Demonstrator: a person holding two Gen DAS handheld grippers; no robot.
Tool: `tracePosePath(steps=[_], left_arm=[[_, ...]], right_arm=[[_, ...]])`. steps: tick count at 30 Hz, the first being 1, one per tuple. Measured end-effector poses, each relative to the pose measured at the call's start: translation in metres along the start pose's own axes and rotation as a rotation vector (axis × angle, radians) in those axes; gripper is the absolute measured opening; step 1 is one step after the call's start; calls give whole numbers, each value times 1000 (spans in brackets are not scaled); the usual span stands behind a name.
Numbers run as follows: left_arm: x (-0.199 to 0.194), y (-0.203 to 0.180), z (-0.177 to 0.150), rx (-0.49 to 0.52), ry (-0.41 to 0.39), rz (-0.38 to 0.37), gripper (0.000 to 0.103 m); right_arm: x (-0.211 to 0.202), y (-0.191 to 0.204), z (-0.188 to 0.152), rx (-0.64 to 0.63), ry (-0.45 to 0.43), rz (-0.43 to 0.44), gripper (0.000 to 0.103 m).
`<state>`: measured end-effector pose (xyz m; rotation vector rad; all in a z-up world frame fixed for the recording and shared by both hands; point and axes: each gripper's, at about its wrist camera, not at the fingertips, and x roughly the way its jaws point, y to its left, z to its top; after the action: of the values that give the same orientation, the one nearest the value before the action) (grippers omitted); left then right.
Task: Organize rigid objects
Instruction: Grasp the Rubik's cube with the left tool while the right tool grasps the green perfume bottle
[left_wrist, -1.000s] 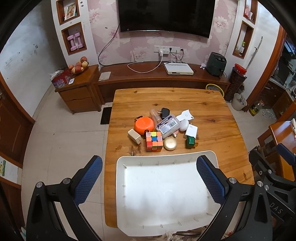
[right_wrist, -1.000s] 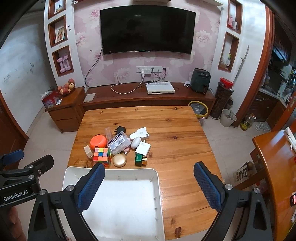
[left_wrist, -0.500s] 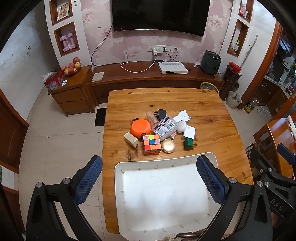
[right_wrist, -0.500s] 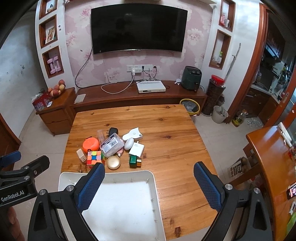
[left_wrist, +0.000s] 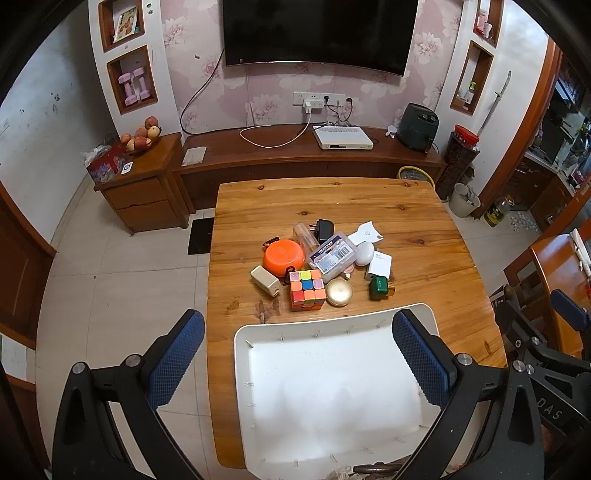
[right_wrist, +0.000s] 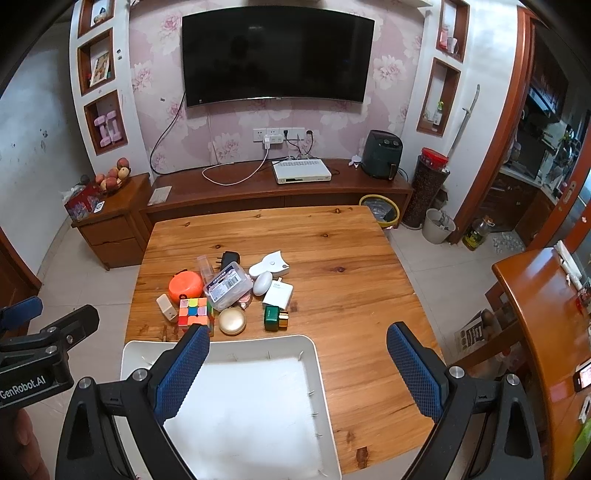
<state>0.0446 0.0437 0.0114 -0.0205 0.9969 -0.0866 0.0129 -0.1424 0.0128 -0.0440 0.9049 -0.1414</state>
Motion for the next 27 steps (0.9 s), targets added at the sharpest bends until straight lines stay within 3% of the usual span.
tracePosePath(steps=[7,11,22,27], left_arm=[[7,16,8,-28,10,9,101],[25,25,14,-27,57,11,101],[93,52,31,-53,163,73,101],[126,58,32,-76,242,53,101]], right_arm=[[6,9,-2,4,17,-7,97],[19,7,3,-4,37,-12,97],[95,4,11,-44,176,39,97],[133,8,13,-65,240,61,97]])
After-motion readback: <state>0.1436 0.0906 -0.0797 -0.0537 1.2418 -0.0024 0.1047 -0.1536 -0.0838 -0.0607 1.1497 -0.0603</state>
